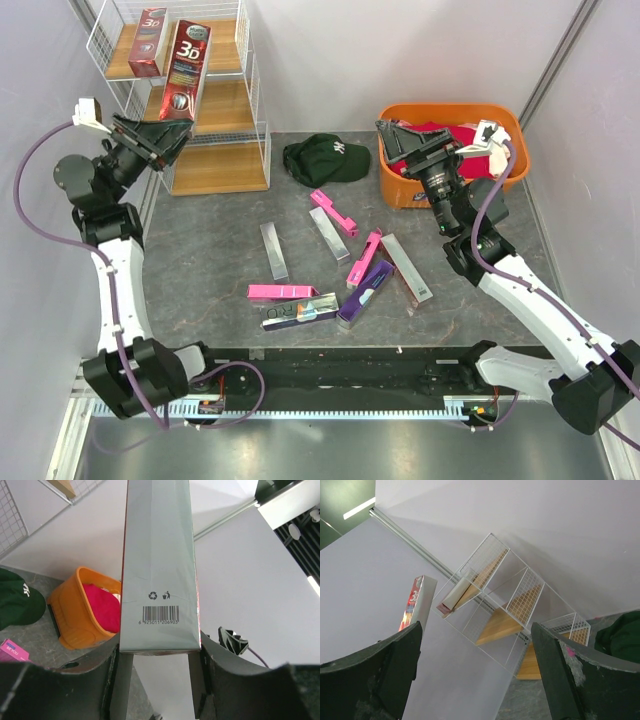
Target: Place and organize the toothpastes onto the shelf
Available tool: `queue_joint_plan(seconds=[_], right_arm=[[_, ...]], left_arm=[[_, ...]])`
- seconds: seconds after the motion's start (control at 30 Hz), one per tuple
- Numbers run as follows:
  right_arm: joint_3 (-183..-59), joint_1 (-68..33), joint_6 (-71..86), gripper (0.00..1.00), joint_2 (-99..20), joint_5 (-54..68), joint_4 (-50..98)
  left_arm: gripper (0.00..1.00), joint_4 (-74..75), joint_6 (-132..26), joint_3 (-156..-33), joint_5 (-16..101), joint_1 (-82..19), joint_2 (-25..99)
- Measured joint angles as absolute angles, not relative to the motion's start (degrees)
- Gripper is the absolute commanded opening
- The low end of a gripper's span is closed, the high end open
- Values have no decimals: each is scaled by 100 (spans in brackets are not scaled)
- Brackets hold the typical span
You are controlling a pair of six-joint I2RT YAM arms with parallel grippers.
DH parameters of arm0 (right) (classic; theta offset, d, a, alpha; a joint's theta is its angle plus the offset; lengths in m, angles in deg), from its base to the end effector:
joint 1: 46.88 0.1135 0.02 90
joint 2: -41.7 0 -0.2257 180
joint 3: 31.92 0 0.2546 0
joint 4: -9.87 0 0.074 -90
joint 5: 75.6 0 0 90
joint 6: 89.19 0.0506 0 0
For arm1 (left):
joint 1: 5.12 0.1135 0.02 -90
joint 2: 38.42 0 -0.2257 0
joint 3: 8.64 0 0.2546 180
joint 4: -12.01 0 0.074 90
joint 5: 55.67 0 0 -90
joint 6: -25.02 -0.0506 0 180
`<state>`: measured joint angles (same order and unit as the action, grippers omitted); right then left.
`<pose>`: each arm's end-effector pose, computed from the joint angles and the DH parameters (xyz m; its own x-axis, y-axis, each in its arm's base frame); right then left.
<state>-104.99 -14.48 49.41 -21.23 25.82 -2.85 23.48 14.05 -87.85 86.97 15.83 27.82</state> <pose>0.2433 0.1425 0.4073 -0.0615 0.8318 -0.5517 -0.4915 0.4558 0.7421 0.2689 0.0599 0.4205 -0.3769 -0.7822 -0.4961 0.4666 0.3023 -0.8312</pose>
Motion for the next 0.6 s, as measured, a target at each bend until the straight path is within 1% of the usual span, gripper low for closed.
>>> queue_joint_plan(seconds=[0.23,0.6], right_arm=[[-10499,-1448,4840,98,-2152,2659,-206],[-10499,-1450,4709,98,-2174,2805,-119]], left_arm=[[2,1756,1431,-9434,8612,1598,3462],[2,1627,1726,-10333,8371,1603,4524]])
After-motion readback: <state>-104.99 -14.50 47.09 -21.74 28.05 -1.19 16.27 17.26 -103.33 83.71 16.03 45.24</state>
